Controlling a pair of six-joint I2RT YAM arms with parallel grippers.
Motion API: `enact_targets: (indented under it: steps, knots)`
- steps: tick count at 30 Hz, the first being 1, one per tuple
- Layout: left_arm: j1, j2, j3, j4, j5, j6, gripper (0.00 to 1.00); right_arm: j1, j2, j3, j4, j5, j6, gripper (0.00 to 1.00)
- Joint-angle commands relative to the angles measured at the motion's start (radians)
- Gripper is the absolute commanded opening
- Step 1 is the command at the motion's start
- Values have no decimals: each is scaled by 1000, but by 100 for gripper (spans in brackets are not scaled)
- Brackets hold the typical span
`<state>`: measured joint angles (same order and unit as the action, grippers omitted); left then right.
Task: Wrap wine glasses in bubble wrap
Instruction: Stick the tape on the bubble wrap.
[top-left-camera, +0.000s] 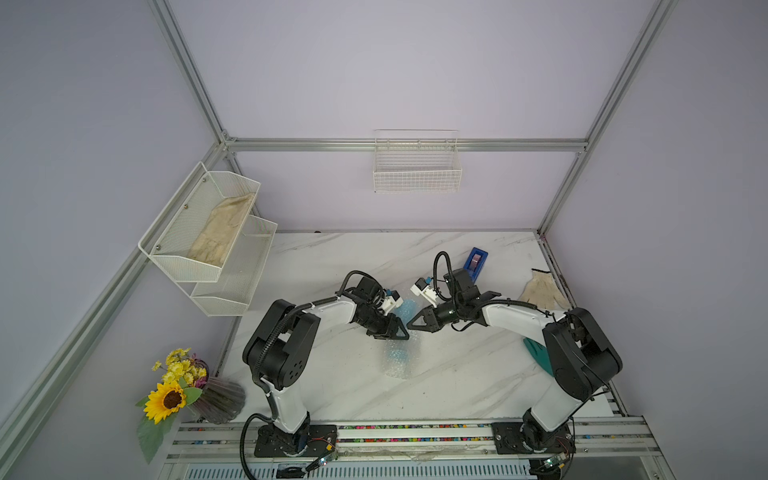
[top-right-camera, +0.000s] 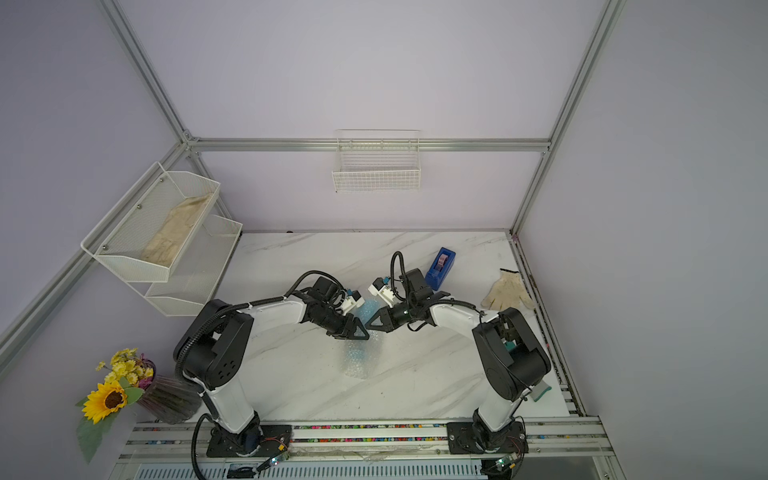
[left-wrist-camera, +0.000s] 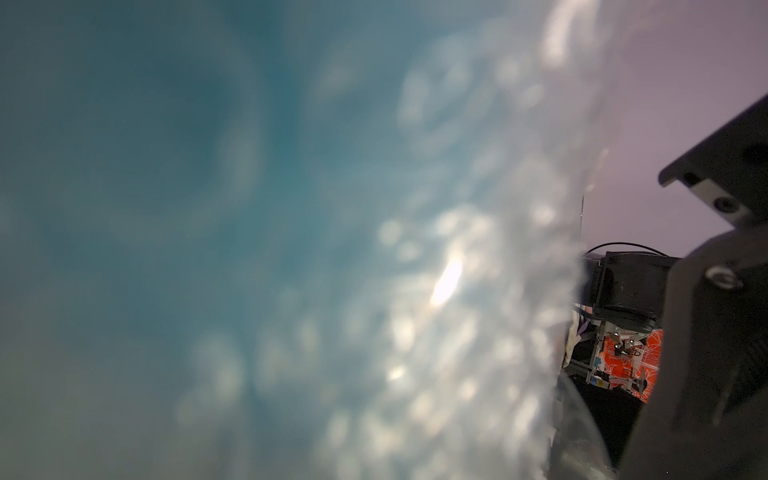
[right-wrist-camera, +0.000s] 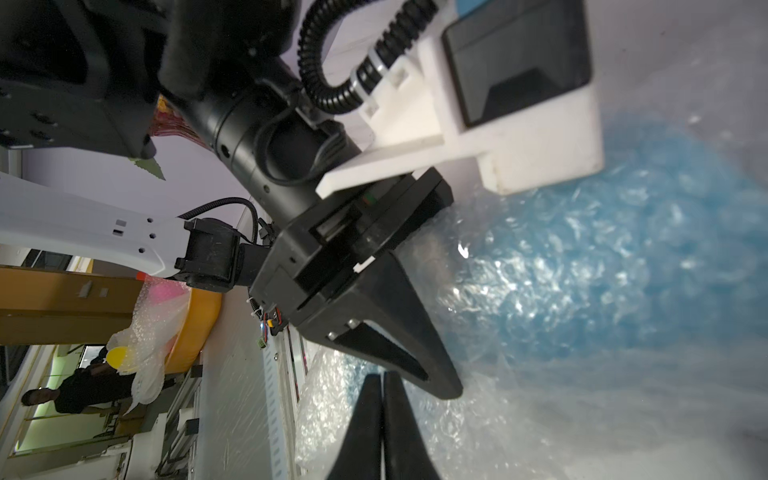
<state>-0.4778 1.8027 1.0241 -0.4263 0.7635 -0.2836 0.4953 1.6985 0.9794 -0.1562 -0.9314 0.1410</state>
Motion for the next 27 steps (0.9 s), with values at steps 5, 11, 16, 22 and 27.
enact_targets:
  steps: [5, 11, 16, 22, 27]
  knots:
    - [4, -21, 83, 5, 27, 24, 50, -1, 37, -15, 89, 26, 38, 8]
    - [4, -23, 82, 4, 25, 23, 50, -1, 63, -24, 80, 42, 29, 8]
    - [4, -25, 81, 3, 27, 23, 50, -1, 72, -26, 75, 60, 24, 10]
    - [4, -23, 81, 3, 27, 24, 50, -1, 66, -40, 78, 68, 24, 10]
    - [4, -25, 81, 3, 28, 24, 50, -10, 22, -66, 71, 79, 22, 12]
